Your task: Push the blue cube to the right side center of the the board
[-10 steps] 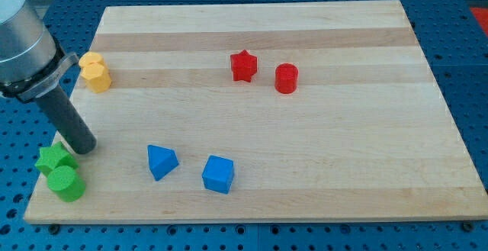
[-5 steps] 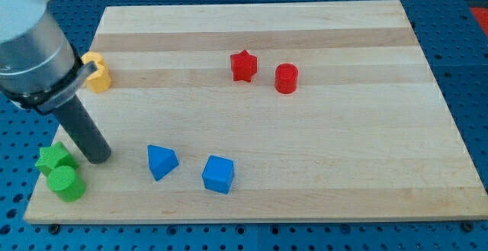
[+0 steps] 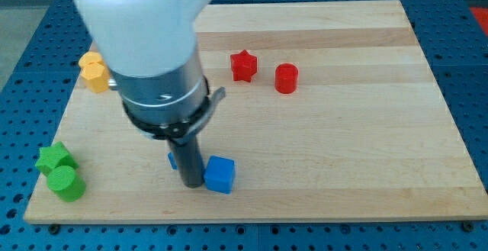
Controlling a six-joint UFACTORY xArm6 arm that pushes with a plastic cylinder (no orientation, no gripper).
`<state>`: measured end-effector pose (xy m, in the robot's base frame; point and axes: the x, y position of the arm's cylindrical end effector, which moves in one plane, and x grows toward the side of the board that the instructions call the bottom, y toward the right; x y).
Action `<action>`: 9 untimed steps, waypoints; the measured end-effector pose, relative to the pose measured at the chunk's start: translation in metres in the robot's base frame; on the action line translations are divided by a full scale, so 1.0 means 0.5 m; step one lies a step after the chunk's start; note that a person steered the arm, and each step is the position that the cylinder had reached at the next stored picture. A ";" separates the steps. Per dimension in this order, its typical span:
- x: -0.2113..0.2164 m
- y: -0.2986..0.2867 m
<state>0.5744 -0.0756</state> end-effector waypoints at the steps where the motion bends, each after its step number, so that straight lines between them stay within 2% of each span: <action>1: 0.000 0.059; 4: 0.001 0.254; 6: 0.058 0.318; 8: 0.052 0.395; 9: 0.037 0.399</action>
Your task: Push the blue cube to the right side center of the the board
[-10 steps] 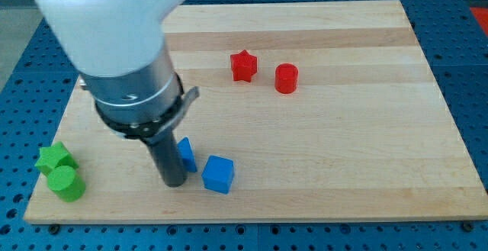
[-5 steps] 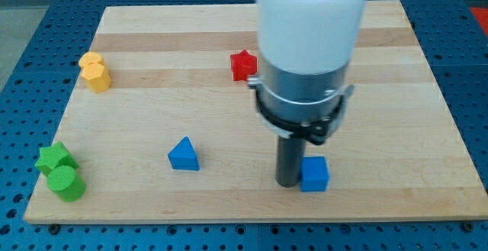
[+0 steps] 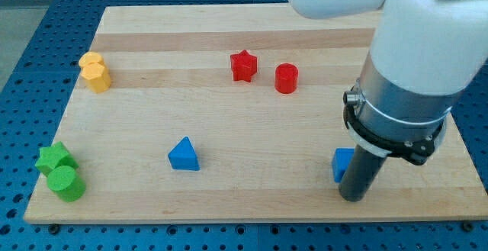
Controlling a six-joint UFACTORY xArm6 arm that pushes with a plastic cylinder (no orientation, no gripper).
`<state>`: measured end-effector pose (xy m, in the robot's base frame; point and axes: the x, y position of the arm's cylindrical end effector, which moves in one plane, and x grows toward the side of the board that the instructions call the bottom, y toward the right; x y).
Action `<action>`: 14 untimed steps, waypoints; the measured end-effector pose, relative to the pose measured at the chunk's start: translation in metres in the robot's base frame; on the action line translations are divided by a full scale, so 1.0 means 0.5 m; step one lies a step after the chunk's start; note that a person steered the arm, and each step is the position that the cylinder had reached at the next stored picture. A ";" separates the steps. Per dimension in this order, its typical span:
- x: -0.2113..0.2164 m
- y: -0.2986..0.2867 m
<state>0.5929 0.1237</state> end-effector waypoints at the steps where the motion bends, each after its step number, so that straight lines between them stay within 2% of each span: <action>1: -0.022 0.000; 4: -0.168 0.004; 7: -0.234 -0.007; 9: -0.254 -0.063; 14: -0.380 -0.017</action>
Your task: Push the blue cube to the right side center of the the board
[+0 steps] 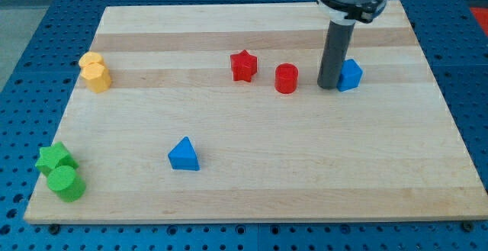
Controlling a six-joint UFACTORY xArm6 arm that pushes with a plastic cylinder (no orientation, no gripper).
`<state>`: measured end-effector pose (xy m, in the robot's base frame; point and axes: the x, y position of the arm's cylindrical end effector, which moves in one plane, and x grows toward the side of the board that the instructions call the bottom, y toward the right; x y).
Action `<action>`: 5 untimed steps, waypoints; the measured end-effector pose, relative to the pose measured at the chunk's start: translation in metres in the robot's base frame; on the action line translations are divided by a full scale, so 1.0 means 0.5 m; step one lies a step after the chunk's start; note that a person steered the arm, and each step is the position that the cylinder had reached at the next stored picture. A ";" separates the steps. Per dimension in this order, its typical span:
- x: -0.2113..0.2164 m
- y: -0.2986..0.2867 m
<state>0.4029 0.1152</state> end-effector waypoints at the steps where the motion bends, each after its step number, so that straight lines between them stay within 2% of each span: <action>1: -0.032 -0.005; 2: -0.054 0.011; 5: -0.047 0.108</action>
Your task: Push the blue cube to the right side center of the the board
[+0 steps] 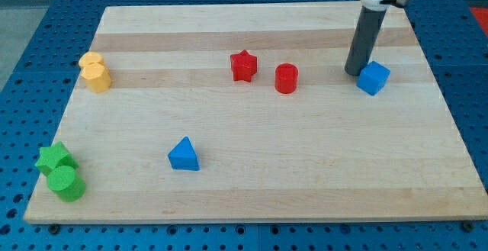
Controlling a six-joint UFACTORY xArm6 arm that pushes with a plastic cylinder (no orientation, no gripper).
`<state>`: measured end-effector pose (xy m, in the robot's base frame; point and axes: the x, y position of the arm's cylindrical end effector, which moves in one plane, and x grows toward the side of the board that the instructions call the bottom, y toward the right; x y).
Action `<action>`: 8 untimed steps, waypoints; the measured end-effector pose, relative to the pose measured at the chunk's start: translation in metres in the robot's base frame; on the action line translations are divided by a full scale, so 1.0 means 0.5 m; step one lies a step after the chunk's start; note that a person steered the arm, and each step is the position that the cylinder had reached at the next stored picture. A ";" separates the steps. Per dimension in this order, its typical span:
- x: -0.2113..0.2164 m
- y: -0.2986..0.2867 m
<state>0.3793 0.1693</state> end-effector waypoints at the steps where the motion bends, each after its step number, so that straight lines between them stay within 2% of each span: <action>1: 0.000 -0.011; 2: 0.001 -0.044; 4: 0.065 -0.015; 6: 0.065 0.035; 7: 0.070 0.023; 8: 0.167 -0.004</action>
